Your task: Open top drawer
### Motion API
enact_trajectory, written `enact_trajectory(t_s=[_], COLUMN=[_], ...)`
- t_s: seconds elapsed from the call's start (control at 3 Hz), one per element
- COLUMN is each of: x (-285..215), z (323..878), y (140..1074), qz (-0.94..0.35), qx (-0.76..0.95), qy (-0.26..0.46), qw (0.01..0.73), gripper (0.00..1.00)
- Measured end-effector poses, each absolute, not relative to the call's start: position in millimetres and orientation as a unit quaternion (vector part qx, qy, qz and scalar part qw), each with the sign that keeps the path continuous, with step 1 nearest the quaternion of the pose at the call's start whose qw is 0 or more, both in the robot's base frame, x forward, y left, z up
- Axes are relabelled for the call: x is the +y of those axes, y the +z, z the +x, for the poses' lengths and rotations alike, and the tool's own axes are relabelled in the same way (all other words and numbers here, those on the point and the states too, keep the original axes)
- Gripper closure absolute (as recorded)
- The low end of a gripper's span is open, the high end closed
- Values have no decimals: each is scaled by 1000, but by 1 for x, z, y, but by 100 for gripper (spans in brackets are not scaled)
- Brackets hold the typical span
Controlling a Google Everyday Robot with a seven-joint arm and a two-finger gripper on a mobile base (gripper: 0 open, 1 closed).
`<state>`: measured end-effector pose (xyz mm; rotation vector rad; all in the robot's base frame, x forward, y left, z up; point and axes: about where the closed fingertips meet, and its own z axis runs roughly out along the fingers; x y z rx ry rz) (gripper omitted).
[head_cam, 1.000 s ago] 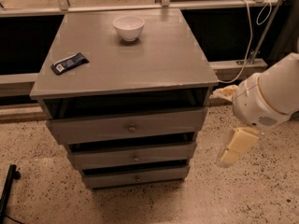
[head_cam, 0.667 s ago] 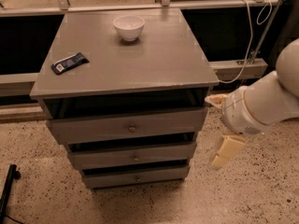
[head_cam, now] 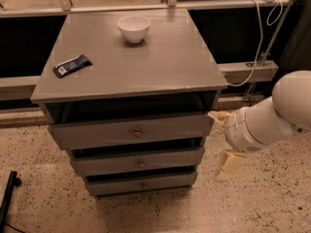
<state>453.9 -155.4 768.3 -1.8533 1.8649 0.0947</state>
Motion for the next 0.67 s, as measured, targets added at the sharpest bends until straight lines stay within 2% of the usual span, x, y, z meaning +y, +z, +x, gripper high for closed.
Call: enact_trajectory(t_s=[0.33, 0.67], x=[-136, -119], z=[466, 483], y=[750, 717], qz=[-697, -694], qx=[664, 646], qy=[45, 72], qw=[264, 309], gripper=[0, 0])
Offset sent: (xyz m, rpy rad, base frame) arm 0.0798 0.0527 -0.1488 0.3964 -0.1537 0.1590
